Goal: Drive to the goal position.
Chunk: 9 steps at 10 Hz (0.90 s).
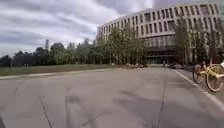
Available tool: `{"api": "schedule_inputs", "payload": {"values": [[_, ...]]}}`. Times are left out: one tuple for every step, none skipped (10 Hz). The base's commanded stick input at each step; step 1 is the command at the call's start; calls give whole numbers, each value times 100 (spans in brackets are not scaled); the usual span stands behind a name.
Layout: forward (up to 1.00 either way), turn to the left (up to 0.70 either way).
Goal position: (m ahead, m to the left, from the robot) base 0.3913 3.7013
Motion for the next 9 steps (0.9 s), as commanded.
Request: {"api": "schedule_inputs", "payload": {"values": [[70,35],[70,35],[70,35],[70,35],[70,35],[70,35],[70,35],[70,35],[70,35]]}}
